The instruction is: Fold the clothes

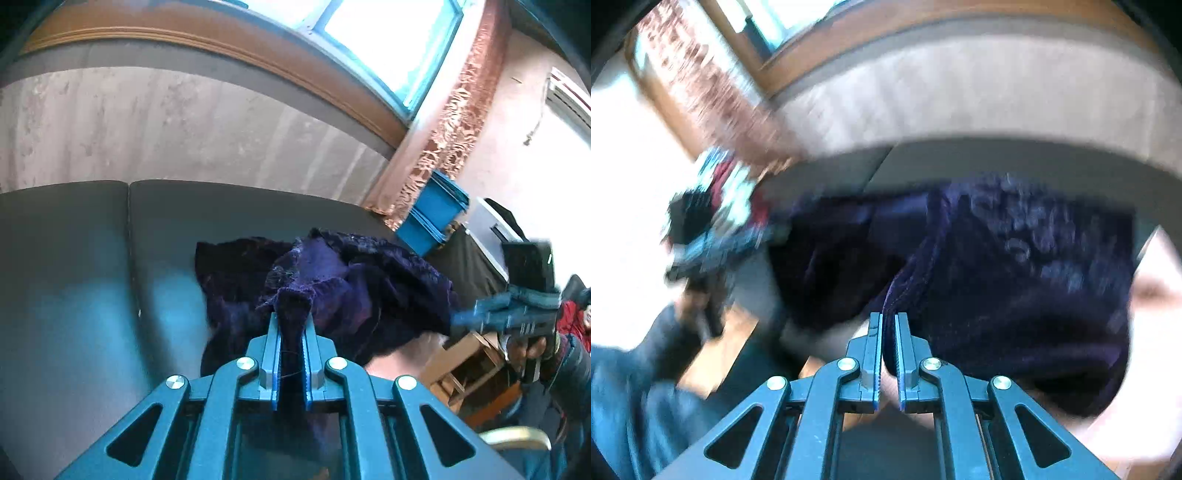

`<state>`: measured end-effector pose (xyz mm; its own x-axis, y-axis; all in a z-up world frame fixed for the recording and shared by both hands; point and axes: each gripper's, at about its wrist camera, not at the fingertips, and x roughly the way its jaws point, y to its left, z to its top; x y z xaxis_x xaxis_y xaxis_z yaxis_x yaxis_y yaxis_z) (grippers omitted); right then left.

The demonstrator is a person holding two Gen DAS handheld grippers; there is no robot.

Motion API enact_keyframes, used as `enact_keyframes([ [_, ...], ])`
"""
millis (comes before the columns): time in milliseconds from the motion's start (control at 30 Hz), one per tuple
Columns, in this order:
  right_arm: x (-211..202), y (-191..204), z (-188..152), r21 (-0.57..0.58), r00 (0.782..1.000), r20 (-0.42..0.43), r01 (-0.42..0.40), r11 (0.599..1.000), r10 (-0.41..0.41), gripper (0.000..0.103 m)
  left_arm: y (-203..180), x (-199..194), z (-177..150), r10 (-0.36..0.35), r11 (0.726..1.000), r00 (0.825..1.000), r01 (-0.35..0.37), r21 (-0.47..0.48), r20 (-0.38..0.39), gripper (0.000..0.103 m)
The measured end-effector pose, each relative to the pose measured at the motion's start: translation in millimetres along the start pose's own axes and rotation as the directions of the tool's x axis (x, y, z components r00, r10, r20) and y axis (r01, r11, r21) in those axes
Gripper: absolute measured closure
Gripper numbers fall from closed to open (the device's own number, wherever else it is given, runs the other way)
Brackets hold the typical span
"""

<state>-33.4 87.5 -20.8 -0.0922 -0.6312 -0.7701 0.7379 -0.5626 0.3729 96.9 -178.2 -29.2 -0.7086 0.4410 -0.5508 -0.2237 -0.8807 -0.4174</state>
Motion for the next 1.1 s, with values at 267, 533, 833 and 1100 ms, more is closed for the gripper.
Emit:
enact_keyframes([
  [267, 59, -2, -91, 0.109, 0.915, -0.391, -0.056, 0.992, 0.095, 0.084, 17, -32, -62, -0.009, 0.994, 0.991, -0.005, -0.110, -0.132, 0.096],
  [533, -53, -77, -34, 0.314, 1.000, 0.027, 0.006, 0.949, -0.016, 0.056, 53, -38, -14, -0.016, 0.927, 0.990, 0.067, -0.368, 0.140, 0.078],
  [833, -48, -141, 27, 0.446, 0.937, 0.345, -0.120, 0.887, -0.047, 0.003, 70, 79, 27, 0.016, 0.843, 0.999, -0.031, -0.537, -0.032, 0.074],
  [1100, 39, -108, 63, 0.308, 0.963, 0.110, -0.270, 0.912, 0.248, 0.000, 92, 99, 37, 0.132, 0.869, 0.985, -0.169, -0.466, -0.110, 0.072],
])
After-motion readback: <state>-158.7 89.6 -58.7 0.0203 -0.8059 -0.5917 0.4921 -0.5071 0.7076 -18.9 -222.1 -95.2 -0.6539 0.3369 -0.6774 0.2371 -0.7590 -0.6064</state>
